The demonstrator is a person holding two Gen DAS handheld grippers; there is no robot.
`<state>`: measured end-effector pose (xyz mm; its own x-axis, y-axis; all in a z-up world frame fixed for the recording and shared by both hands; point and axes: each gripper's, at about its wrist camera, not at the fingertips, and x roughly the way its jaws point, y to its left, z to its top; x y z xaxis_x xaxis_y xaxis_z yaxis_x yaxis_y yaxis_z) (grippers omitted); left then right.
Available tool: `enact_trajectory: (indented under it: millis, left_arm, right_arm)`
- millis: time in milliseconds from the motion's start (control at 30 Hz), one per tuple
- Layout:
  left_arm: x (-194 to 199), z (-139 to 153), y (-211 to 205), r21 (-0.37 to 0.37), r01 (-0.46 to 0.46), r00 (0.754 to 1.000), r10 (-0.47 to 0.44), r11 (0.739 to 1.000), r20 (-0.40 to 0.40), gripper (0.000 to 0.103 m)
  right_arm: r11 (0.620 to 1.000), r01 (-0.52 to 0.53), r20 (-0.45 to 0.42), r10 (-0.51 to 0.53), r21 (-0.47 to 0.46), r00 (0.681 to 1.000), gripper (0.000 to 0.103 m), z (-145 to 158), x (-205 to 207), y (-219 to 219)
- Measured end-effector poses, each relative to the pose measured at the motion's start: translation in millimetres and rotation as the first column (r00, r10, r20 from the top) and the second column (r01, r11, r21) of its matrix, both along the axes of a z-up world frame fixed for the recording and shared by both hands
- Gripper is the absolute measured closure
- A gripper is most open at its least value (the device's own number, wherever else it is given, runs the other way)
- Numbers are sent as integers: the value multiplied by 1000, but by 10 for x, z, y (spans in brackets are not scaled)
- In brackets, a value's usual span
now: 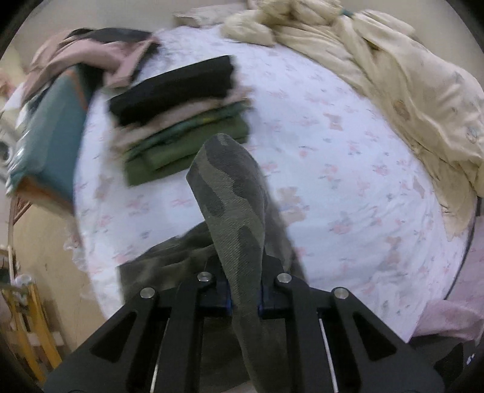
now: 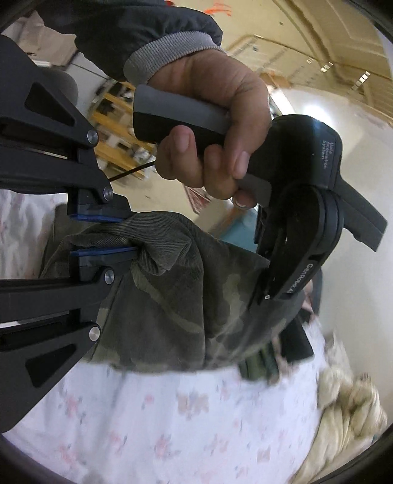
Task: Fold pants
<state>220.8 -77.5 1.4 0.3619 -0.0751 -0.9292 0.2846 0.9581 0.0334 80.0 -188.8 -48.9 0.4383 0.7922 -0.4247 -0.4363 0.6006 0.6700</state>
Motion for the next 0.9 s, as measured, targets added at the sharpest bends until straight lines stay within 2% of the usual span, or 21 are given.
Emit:
enact_trajectory:
  millis: [100, 267, 400, 500, 533, 600, 633, 667, 733, 800, 900]
  left_arm:
    - [-38, -160, 567, -8, -77, 997, 77, 997, -13, 95]
    - [-41, -631, 1285, -39, -198, 976, 194, 979, -96, 94]
    - [-51, -1056, 1595, -25, -245, 960, 239, 969, -145, 94]
    - [-79, -1313, 1783, -50, -282, 946, 269, 958, -180, 91]
    - [-87, -1372, 1833, -67, -294, 943, 278, 954, -183, 89]
    - [-115, -1444, 1915, -93, -315, 939, 296, 944, -173, 79]
    - [-123, -1468, 1965, -94, -336, 933, 318, 937, -167, 66]
    - [-131, -1477, 2028, -89, -360, 925, 343, 929, -160, 57]
    - [-131, -1457, 2126, -75, -376, 921, 364, 924, -138, 49]
    - [-152, -1383, 2223, -63, -391, 918, 383, 918, -103, 46]
    - [-188, -1291, 2313, -22, -406, 913, 404, 914, -50, 46]
  right_arm:
    - [996, -78, -11, 77, -34, 997, 90, -79, 28, 431]
    - [974, -174, -52, 168, -142, 984, 90, -338, 23, 1142]
    - [954, -217, -113, 197, -206, 974, 90, -602, 62, 1548]
    - [937, -245, -158, 210, -250, 965, 89, -813, 100, 1761]
    - [927, -256, -164, 218, -273, 962, 88, -865, 139, 1807]
    - [919, -266, -172, 223, -291, 959, 83, -943, 142, 1889]
    - [917, -268, -183, 221, -297, 958, 81, -974, 155, 1923]
    - [918, -268, -193, 218, -293, 957, 77, -1001, 200, 1939]
    - [921, -287, -216, 234, -264, 948, 70, -1035, 215, 1966]
    - [915, -325, -239, 269, -239, 933, 65, -1026, 169, 1974]
    - [884, -442, -292, 387, -155, 875, 61, -955, 48, 1973]
